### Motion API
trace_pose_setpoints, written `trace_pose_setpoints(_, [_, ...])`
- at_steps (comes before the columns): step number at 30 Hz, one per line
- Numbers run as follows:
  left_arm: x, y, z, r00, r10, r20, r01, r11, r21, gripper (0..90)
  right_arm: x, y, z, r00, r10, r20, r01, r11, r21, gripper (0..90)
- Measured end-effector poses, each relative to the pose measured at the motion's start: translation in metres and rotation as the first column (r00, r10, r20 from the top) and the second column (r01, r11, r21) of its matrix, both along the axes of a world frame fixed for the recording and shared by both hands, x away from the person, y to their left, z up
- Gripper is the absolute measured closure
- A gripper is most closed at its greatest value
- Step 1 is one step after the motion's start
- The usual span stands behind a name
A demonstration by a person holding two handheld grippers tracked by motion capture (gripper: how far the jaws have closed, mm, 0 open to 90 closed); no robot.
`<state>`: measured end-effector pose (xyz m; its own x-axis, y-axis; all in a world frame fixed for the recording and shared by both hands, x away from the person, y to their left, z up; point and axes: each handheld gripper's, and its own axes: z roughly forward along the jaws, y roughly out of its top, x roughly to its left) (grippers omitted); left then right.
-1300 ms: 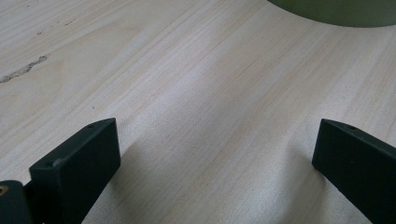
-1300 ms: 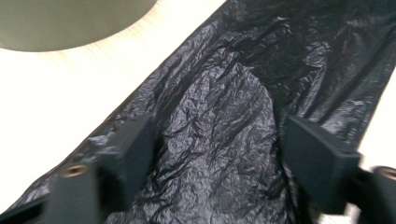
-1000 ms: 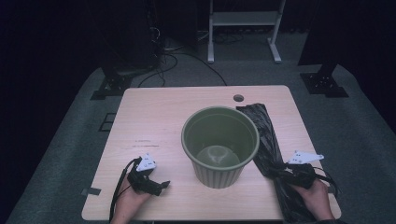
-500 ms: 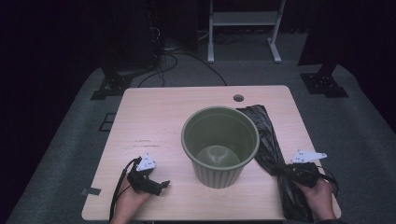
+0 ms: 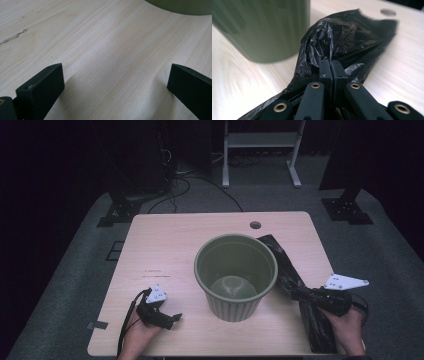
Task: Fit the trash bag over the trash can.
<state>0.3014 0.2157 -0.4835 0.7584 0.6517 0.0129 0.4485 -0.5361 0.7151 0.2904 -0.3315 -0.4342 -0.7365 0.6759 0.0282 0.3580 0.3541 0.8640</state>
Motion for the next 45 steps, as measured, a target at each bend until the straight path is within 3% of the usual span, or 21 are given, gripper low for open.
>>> trace_pose_setpoints(9, [0.000,0.000,0.000,1.0000,0.000,0.000,0.000,1.0000,0.000,0.0,-0.003,-0.007,0.028,0.9973,0.023,0.070,-0.031,0.993,0.112,88.6])
trace_pose_setpoints(20, [0.001,0.000,0.000,1.0000,0.001,-0.001,-0.001,1.0000,0.002,0.0,-0.009,-0.009,0.068,0.9844,0.049,0.169,-0.081,0.978,0.191,88.6])
trace_pose_setpoints(23, [0.001,0.000,0.000,1.0000,0.002,-0.001,-0.002,1.0000,0.001,0.0,-0.010,-0.009,0.084,0.9752,0.063,0.212,-0.113,0.966,0.232,88.7])
trace_pose_setpoints(34, [0.001,0.000,0.000,1.0000,0.003,-0.003,-0.003,1.0000,0.001,0.0,-0.009,-0.001,0.131,0.9516,0.101,0.290,-0.174,0.955,0.240,88.7])
trace_pose_setpoints(36, [0.001,0.000,0.000,1.0000,0.004,-0.003,-0.004,1.0000,0.001,0.0,-0.009,0.002,0.146,0.9399,0.112,0.322,-0.197,0.950,0.244,88.8])
trace_pose_setpoints(40, [0.001,0.000,0.000,1.0000,0.005,0.000,-0.005,1.0000,-0.002,0.0,-0.009,0.006,0.159,0.9298,0.124,0.347,-0.218,0.944,0.247,88.8])
trace_pose_setpoints(45, [0.001,0.000,0.000,1.0000,0.005,0.000,-0.005,1.0000,-0.002,0.0,-0.008,0.018,0.186,0.9074,0.157,0.390,-0.269,0.929,0.253,88.8])
